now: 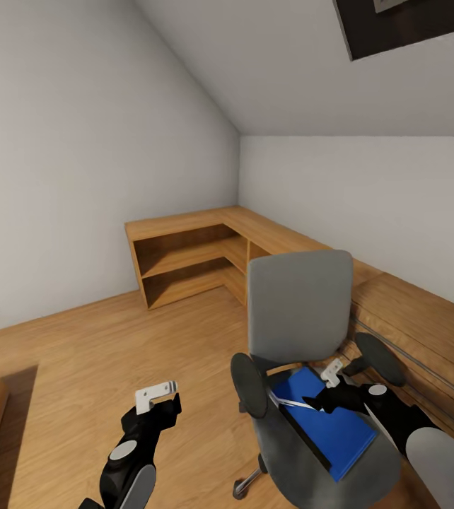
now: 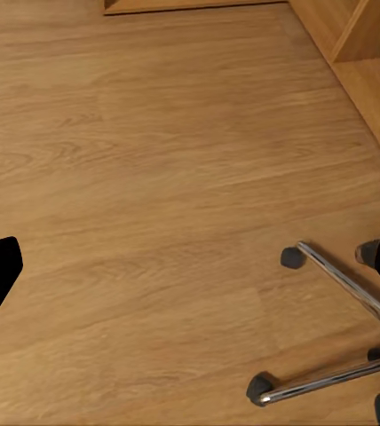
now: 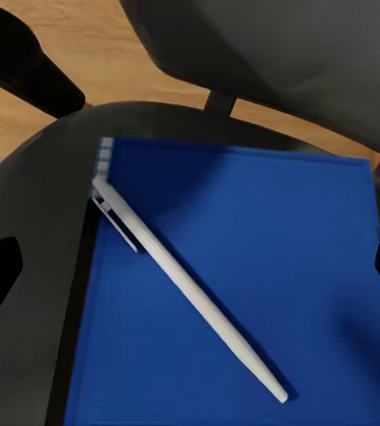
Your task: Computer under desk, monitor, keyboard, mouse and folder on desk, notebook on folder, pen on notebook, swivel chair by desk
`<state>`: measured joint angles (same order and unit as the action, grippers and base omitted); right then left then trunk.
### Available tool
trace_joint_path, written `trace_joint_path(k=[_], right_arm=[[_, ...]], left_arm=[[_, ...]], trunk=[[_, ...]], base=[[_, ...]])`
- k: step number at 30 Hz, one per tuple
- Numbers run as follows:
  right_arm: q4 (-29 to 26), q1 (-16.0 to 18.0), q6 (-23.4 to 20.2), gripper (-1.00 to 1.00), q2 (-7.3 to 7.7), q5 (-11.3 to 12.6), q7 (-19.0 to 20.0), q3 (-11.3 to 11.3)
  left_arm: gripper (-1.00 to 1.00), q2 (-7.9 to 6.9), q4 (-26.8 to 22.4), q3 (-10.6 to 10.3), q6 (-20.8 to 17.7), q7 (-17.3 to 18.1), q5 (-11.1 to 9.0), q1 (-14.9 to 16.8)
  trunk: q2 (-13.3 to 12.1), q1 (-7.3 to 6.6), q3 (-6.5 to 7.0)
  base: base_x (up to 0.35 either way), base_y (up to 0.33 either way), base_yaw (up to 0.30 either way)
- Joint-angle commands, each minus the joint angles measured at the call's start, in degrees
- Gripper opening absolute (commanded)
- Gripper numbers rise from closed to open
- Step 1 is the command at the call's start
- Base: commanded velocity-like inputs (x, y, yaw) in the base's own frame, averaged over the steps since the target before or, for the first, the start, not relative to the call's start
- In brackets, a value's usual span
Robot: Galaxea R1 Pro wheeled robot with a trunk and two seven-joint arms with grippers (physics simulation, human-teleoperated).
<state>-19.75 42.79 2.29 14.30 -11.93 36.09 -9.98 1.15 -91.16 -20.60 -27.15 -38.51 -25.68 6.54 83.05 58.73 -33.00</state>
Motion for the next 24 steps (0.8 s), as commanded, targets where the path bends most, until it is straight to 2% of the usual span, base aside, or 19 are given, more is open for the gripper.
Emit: trace_joint_path(k=[1,8,15,24], right_arm=[[0.26,0.03,0.67,1.0,0.02,-0.56,0.18,0.08],[1.55,0.01,3.99,1.0,0.02,-0.36,2.77,0.22],[1.63,0.01,4.34,1.0,0.03,-0.33,3.27,0.3],[1.61,0.03,4.22,1.0,-0.05,-0.37,3.38,0.31]], left_arm=[[1.0,-0.01,-0.07,-0.12,-0.13,-0.48,-0.43,0.05],[1.0,-0.02,-0.07,-0.3,-0.1,-0.51,-0.43,0.05],[1.0,-0.04,-0.07,-0.31,-0.13,-0.51,-0.43,0.05],[1.0,-0.09,-0.07,-0.24,-0.15,-0.51,-0.43,0.05]], trunk=[[0.03,0.0,-0.06],[0.03,0.0,-0.06],[0.03,0.0,-0.06],[3.64,1.97,-1.67]], base=[[0.0,0.0,0.0],[0.0,0.0,0.0],[0.0,0.0,0.0],[0.0,0.0,0.0]])
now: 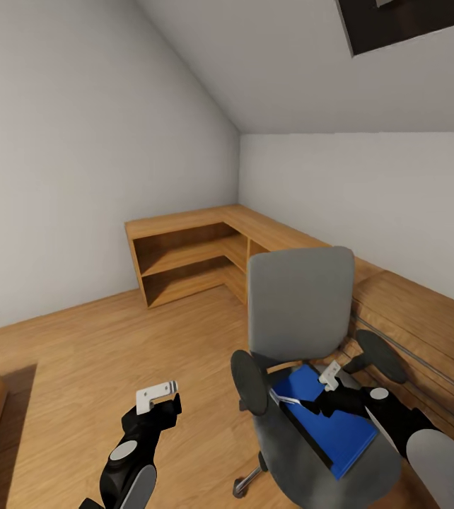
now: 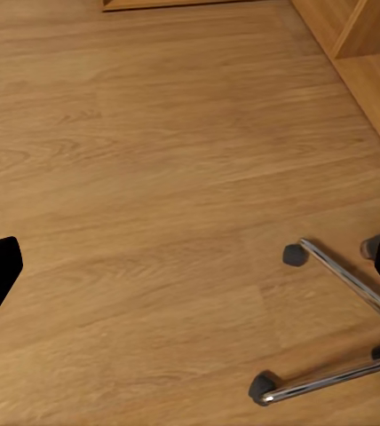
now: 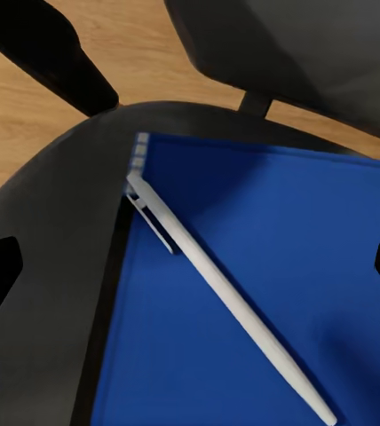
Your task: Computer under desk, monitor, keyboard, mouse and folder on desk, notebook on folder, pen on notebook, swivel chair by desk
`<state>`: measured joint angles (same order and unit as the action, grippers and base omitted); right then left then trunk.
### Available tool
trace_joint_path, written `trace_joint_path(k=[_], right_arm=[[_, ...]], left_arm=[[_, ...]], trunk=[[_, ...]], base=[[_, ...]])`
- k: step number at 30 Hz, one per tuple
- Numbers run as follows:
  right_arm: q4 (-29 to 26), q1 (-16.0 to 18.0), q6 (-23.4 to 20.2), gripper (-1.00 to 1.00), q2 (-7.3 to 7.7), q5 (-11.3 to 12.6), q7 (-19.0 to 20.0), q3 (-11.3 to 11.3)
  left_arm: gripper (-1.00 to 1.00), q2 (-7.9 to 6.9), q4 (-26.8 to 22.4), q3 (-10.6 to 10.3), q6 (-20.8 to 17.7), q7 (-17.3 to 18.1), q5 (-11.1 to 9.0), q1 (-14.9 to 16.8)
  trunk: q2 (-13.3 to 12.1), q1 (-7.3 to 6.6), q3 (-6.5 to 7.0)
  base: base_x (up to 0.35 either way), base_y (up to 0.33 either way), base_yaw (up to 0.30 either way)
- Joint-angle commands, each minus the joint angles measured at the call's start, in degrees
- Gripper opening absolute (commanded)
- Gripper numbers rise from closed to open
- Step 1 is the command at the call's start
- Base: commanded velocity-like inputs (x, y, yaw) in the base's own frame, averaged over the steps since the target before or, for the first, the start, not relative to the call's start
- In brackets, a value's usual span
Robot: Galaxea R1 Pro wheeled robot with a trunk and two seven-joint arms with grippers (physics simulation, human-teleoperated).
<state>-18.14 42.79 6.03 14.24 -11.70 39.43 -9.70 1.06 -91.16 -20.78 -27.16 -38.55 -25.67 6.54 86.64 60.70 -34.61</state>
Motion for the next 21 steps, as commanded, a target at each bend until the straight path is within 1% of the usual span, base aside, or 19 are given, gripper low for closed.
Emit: trace_joint_path(k=[1,21], right_arm=[[-0.01,0.04,0.48,1.0,0.01,-0.6,0.04,0.04],[-0.01,0.02,0.55,1.0,0.02,-0.61,-0.36,0.08]], left_arm=[[1.0,-0.01,-0.07,-0.07,-0.13,-0.48,-0.43,0.05],[1.0,-0.01,-0.07,-0.05,-0.14,-0.48,-0.43,0.05]], trunk=[[0.45,0.22,-0.24],[8.47,4.62,-3.83]], base=[[0.0,0.0,0.0],[0.0,0.0,0.0]])
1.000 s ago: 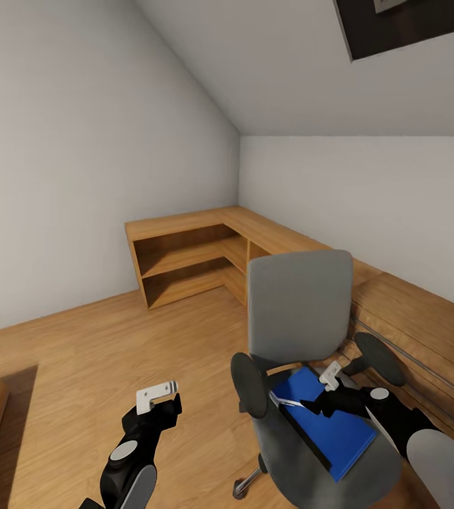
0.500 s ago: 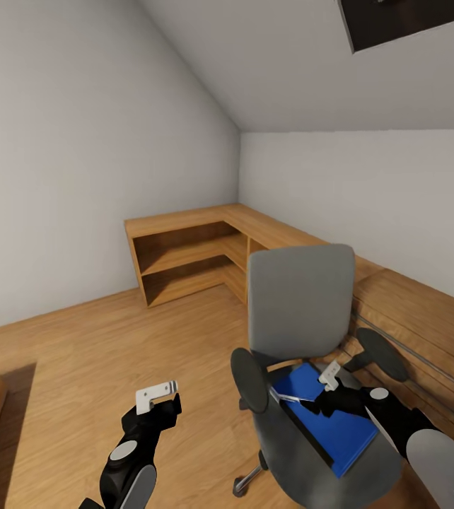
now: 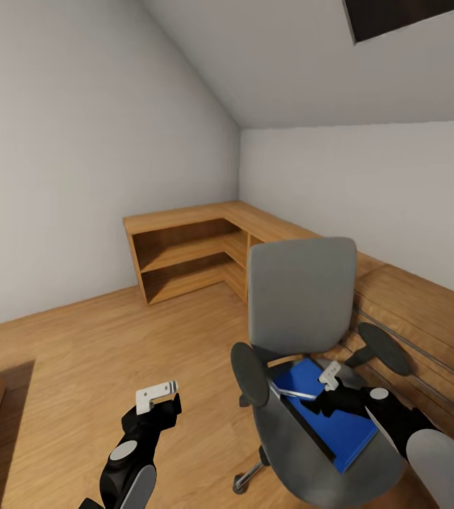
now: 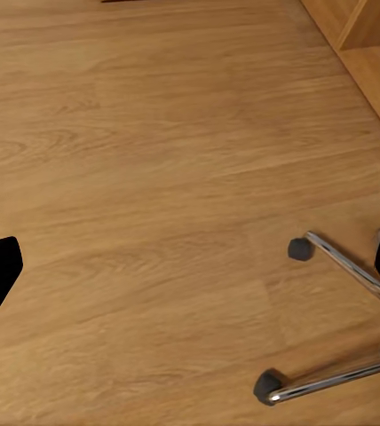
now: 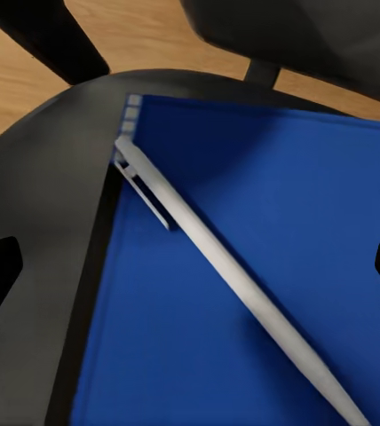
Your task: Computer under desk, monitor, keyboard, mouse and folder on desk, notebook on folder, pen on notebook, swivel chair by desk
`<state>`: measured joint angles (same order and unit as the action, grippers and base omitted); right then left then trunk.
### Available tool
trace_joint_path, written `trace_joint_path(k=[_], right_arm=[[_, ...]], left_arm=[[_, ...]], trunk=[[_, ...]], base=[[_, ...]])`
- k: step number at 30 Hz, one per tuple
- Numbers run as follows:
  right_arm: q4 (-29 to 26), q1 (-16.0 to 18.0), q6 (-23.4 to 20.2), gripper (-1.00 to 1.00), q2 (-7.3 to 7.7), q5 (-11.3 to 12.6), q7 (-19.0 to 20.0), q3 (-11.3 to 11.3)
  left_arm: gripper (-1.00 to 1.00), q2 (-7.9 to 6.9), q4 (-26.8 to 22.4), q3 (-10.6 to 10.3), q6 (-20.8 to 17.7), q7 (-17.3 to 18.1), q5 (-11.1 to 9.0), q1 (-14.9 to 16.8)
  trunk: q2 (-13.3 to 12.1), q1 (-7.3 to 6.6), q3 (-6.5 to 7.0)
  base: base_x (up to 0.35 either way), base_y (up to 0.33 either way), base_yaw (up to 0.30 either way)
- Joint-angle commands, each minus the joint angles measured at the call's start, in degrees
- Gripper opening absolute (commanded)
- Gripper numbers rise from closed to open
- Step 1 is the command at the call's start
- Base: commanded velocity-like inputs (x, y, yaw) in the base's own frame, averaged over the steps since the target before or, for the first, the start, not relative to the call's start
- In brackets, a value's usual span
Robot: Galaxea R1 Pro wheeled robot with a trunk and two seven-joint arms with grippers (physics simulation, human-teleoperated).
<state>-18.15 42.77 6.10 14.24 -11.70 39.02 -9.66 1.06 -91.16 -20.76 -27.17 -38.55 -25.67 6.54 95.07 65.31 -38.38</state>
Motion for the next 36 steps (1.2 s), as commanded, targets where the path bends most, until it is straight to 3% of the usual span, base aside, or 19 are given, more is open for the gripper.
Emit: trace_joint_path(k=[1,12,36], right_arm=[[-0.01,0.04,0.48,1.0,0.03,-0.6,0.03,0.05],[0.03,0.07,0.42,1.0,0.26,-0.6,0.0,0.22],[0.05,0.04,0.36,1.0,0.88,-0.52,0.0,0.26]], left_arm=[[1.0,-0.01,-0.07,-0.07,-0.12,-0.48,-0.43,0.05],[1.0,-0.01,-0.07,-0.07,-0.15,-0.48,-0.45,0.05],[1.0,-0.18,-0.07,-0.07,-0.17,-0.39,-0.56,0.05]], trunk=[[0.45,0.22,-0.24],[4.86,2.64,-2.21],[4.86,2.64,-2.21]], base=[[0.0,0.0,0.0],[0.0,0.0,0.0],[0.022,0.0,0.0]])
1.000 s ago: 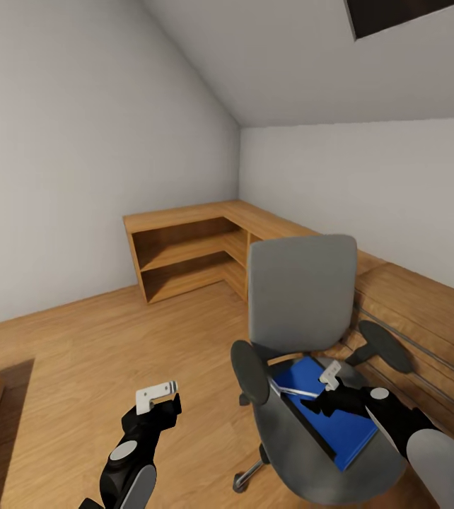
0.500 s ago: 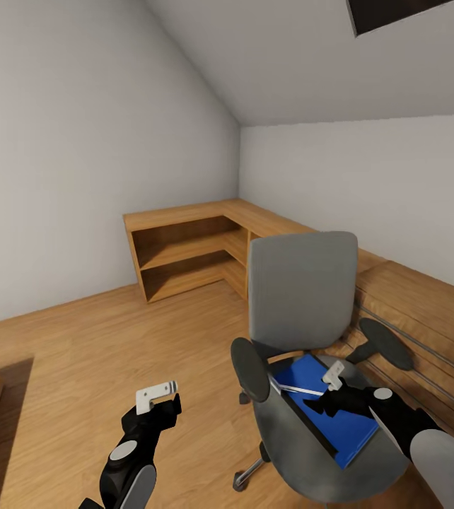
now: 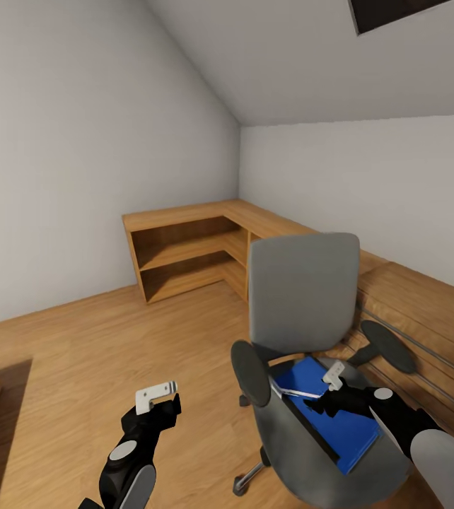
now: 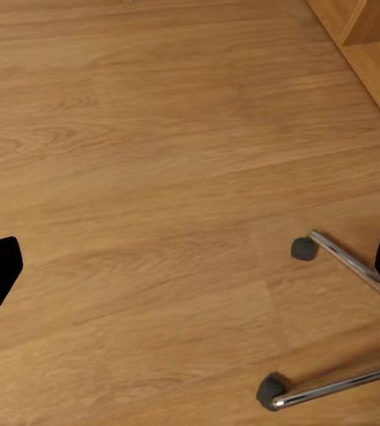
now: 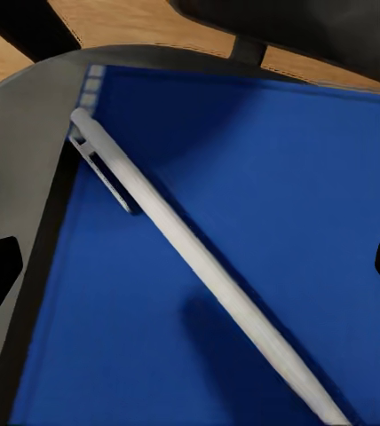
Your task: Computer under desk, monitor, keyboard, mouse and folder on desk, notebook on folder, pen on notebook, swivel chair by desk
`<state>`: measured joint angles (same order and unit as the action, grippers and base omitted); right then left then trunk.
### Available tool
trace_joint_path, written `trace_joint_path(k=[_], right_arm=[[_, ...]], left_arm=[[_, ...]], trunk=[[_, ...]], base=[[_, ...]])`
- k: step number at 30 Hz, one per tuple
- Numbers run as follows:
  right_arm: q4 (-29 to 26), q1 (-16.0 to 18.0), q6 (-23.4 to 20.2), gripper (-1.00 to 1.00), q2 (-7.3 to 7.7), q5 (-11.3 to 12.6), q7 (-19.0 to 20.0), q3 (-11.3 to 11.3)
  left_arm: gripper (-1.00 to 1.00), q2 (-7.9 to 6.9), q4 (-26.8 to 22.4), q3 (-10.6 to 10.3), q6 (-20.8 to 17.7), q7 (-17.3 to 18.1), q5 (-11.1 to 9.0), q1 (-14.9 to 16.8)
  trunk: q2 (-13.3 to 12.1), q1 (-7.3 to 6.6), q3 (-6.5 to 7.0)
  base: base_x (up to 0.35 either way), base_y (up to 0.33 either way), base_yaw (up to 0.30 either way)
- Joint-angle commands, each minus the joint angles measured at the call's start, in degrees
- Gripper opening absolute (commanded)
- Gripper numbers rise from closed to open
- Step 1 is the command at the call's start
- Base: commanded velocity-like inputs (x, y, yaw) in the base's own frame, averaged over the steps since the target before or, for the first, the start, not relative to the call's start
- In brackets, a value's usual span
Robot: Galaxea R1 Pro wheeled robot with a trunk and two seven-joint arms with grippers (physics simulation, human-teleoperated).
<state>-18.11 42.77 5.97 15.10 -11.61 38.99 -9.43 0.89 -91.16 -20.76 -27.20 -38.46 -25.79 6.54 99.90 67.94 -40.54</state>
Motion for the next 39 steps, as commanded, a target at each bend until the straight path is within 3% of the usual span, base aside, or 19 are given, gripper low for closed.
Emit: trace_joint_path(k=[1,39], right_arm=[[0.0,0.04,0.48,1.0,0.02,-0.61,0.04,0.02],[0.0,0.04,0.5,1.0,0.03,-0.61,0.04,0.02]], left_arm=[[1.0,-0.01,-0.07,-0.07,-0.13,-0.48,-0.45,0.05],[1.0,0.24,-0.07,-0.24,-0.13,-0.59,-0.32,0.05]], trunk=[[0.03,0.01,-0.06],[0.03,0.01,-0.06]], base=[[0.174,0.0,0.0],[0.018,0.0,0.0]])
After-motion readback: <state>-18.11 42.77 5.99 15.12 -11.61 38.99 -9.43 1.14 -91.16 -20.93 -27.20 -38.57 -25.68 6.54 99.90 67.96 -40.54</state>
